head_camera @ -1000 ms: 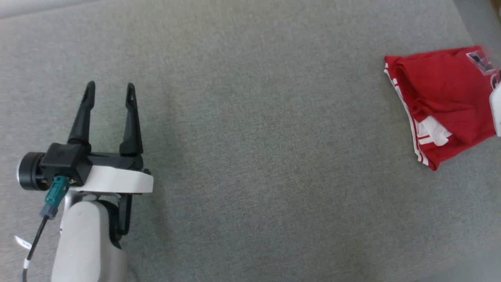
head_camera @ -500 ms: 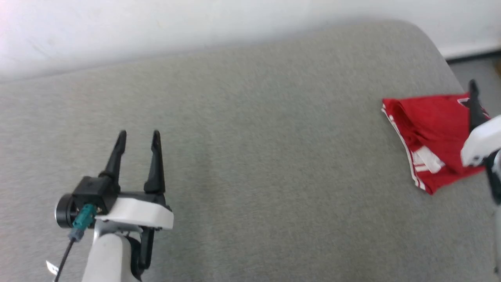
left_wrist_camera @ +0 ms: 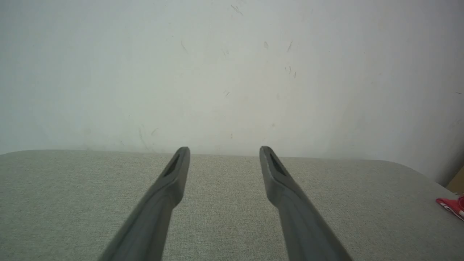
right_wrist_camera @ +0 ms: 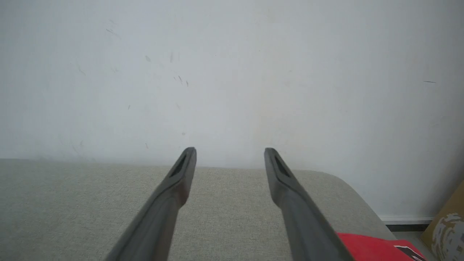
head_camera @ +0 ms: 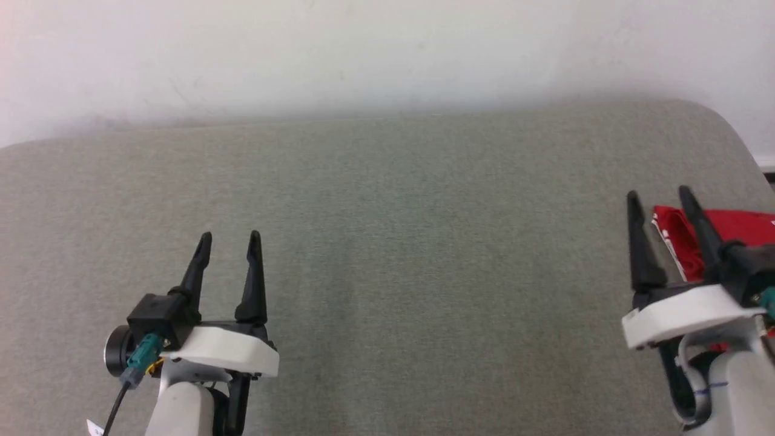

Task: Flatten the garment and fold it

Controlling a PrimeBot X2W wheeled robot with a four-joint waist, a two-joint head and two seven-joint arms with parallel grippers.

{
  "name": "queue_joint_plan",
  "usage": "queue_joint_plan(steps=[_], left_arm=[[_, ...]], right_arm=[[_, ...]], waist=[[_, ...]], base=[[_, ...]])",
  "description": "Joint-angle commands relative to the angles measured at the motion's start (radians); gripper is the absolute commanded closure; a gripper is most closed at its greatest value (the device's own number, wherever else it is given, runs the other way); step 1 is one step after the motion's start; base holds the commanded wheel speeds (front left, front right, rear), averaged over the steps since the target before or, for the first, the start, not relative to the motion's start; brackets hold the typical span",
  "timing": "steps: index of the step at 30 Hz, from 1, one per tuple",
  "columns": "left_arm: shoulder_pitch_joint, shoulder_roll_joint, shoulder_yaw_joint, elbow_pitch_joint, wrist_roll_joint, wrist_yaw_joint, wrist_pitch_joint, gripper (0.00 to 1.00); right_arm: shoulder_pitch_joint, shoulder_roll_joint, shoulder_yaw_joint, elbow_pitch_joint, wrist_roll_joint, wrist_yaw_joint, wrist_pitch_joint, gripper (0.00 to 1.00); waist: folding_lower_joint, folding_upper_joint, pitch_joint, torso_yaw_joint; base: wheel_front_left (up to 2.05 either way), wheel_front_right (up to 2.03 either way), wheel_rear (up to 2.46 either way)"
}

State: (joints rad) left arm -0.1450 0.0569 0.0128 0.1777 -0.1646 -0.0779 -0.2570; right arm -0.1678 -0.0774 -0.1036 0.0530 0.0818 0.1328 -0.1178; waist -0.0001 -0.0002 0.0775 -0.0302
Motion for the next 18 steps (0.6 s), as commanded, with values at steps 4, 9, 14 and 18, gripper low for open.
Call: queue_joint_plan(steps=[4, 9, 14, 18], left_arm=[[0.019, -0.005, -0.016, 0.013, -0.006, 0.002, -0.005, 0.0], [0.033, -0.006, -0.031, 0.02, -0.014, 0.004, -0.005, 0.0], [0.05, -0.006, -0.05, 0.022, -0.021, 0.006, -0.005, 0.0], [0.063, -0.006, -0.06, 0.017, -0.032, 0.015, -0.005, 0.0]], right_arm=[[0.053, 0.017, 0.042, -0.011, 0.014, -0.002, -0.023, 0.0], [0.097, 0.025, 0.061, 0.001, 0.018, -0.002, -0.041, 0.0], [0.135, 0.027, 0.069, 0.016, 0.057, -0.002, -0.055, 0.0], [0.154, 0.027, 0.074, 0.03, 0.076, -0.002, -0.06, 0.0]], waist=[[0.0001, 0.0002, -0.039, 0.057], [0.0001, 0.0002, -0.049, 0.076], [0.0001, 0.0002, -0.058, 0.085], [0.0001, 0.0002, -0.062, 0.085]], base=[[0.0, 0.0, 0.0], [0.0, 0.0, 0.0], [0.0, 0.0, 0.0], [0.0, 0.0, 0.0]])
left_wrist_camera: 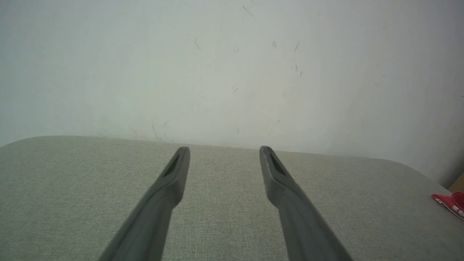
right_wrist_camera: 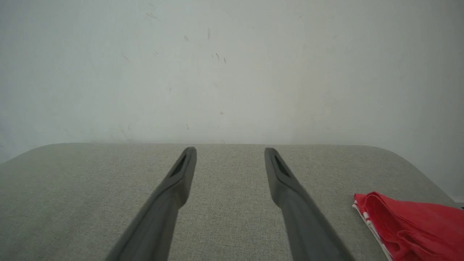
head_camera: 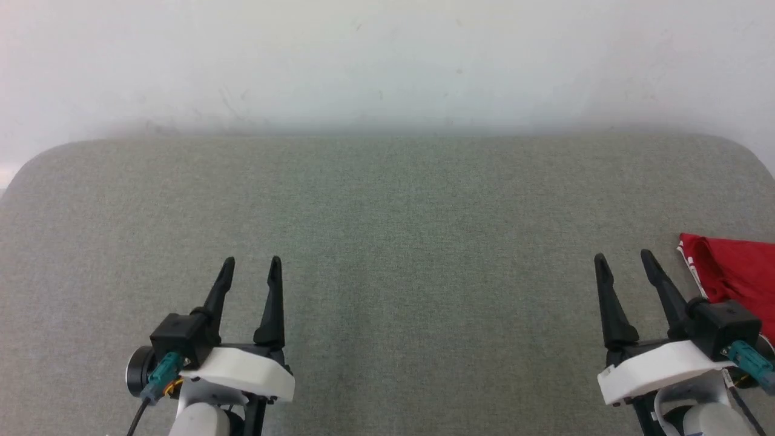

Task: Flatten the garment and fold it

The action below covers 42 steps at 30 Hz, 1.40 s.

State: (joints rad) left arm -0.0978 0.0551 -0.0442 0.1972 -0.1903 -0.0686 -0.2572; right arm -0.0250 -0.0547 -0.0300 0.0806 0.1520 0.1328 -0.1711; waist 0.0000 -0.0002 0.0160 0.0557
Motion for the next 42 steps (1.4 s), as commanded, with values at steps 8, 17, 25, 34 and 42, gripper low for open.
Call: queue_joint_plan(steps=[8, 17, 25, 34, 42], left_arm=[[0.031, -0.005, -0.01, -0.007, -0.017, 0.016, -0.005, 0.0], [0.031, -0.005, -0.014, -0.003, -0.02, 0.019, -0.005, 0.0], [0.016, -0.001, -0.015, -0.001, -0.012, 0.017, 0.001, 1.0], [0.018, -0.001, -0.013, -0.007, -0.006, 0.018, 0.01, 1.0], [0.024, -0.001, -0.009, -0.02, 0.007, 0.022, 0.026, 1.0]], right_arm=[[0.023, 0.004, 0.007, 0.016, 0.018, -0.002, -0.011, 0.0], [0.025, 0.004, 0.007, 0.02, 0.028, -0.002, -0.012, 0.0], [0.013, -0.001, 0.007, 0.022, 0.028, 0.0, -0.005, 1.0], [0.014, -0.001, 0.006, 0.019, 0.022, 0.0, 0.0, 1.0], [0.014, 0.0, 0.008, 0.013, 0.011, 0.0, 0.012, 1.0]], waist=[[0.0, 0.0002, -0.006, -0.011], [0.0, 0.0002, -0.005, -0.016], [0.0, 0.0001, -0.003, -0.016], [0.0001, 0.0001, -0.004, -0.017], [0.0001, 0.0001, -0.005, -0.02]], base=[[0.0, 0.0, 0.0], [0.0, 0.0, 0.0], [0.0, 0.0, 0.0], [0.0, 0.0, 0.0], [0.0, 0.0, 0.0]])
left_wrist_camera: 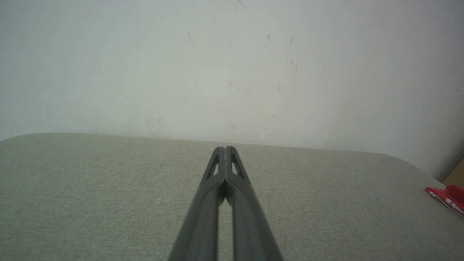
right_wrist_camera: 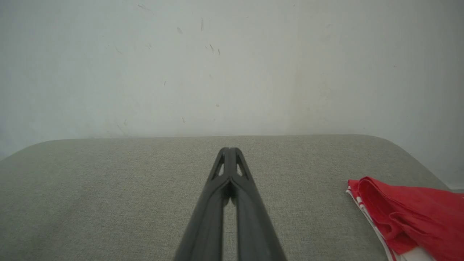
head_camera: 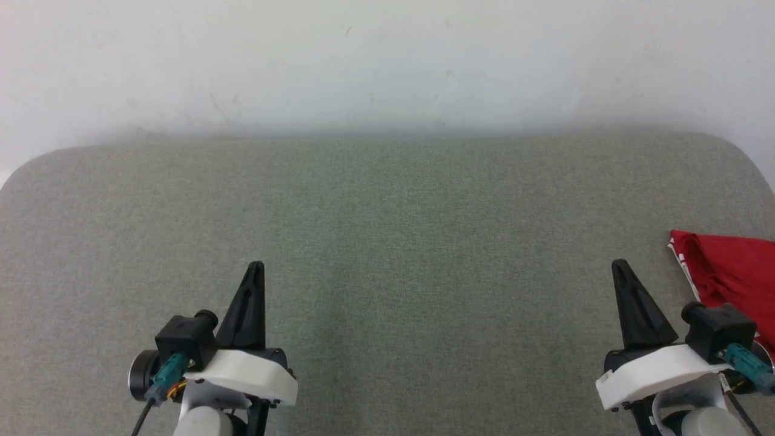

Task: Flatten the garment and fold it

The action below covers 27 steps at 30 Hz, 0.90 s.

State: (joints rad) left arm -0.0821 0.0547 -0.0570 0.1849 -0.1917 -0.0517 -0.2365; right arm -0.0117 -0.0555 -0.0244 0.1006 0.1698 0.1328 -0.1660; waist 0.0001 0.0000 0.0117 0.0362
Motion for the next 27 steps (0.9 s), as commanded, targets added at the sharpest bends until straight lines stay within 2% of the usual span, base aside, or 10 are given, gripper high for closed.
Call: queue_joint_plan(steps=[1, 27], left_arm=[[0.009, 0.0, 0.004, -0.009, 0.01, 0.005, 0.008, 1.0], [0.025, -0.001, 0.016, -0.048, 0.051, 0.016, 0.059, 1.0]], right_arm=[[0.001, 0.001, 0.002, -0.008, -0.008, 0.0, 0.008, 1.0], [0.004, 0.002, 0.007, -0.029, -0.044, -0.001, 0.043, 1.0]], waist=[[0.0, 0.0, 0.0, -0.001], [-0.0001, 0.0, -0.003, -0.009]], base=[[0.0, 0.0, 0.0], [0.0, 0.0, 0.0]])
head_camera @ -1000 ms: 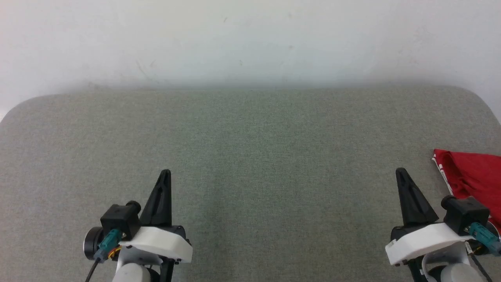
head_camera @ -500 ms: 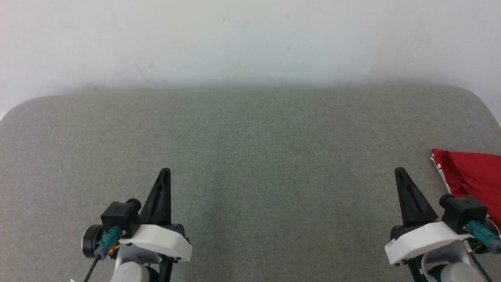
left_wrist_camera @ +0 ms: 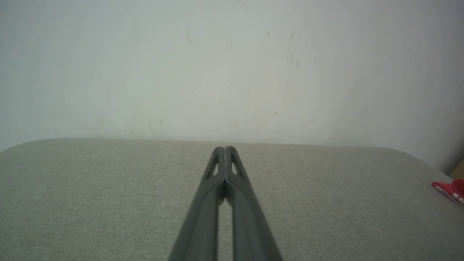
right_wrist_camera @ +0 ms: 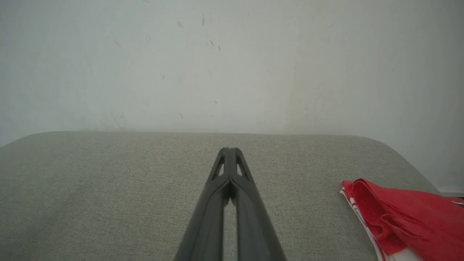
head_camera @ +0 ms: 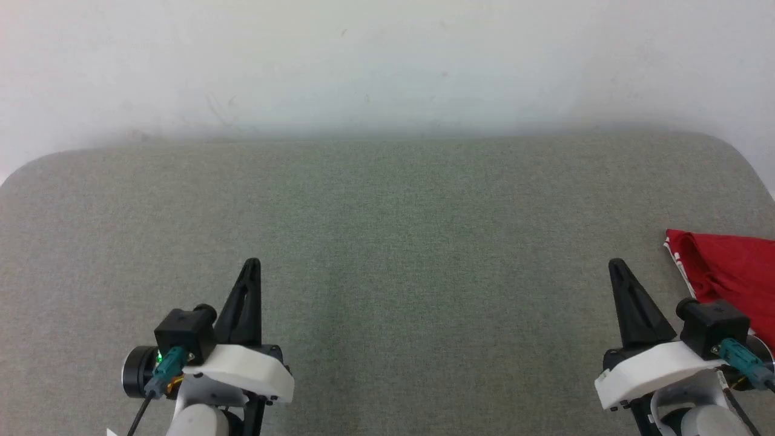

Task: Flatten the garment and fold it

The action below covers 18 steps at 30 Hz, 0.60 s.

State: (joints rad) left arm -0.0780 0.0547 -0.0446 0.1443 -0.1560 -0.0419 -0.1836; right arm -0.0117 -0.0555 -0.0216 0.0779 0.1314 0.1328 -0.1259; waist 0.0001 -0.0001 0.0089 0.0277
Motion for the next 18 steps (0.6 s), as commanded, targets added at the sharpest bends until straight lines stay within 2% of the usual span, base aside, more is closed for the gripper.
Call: queue_joint_plan(steps=[1, 18], left_arm=[[0.021, -0.001, 0.004, -0.009, 0.017, 0.006, 0.008, 1.0], [0.033, -0.002, 0.012, -0.036, 0.044, 0.013, 0.043, 1.0]], right_arm=[[0.004, 0.002, 0.005, -0.007, -0.007, -0.001, 0.004, 1.0], [0.005, 0.002, 0.008, -0.021, -0.032, -0.001, 0.028, 1.0]], waist=[[-0.0001, 0.0, 0.0, 0.0], [-0.0001, 0.0, -0.002, -0.006]], base=[[0.0, 0.0, 0.0], [0.0, 0.0, 0.0]])
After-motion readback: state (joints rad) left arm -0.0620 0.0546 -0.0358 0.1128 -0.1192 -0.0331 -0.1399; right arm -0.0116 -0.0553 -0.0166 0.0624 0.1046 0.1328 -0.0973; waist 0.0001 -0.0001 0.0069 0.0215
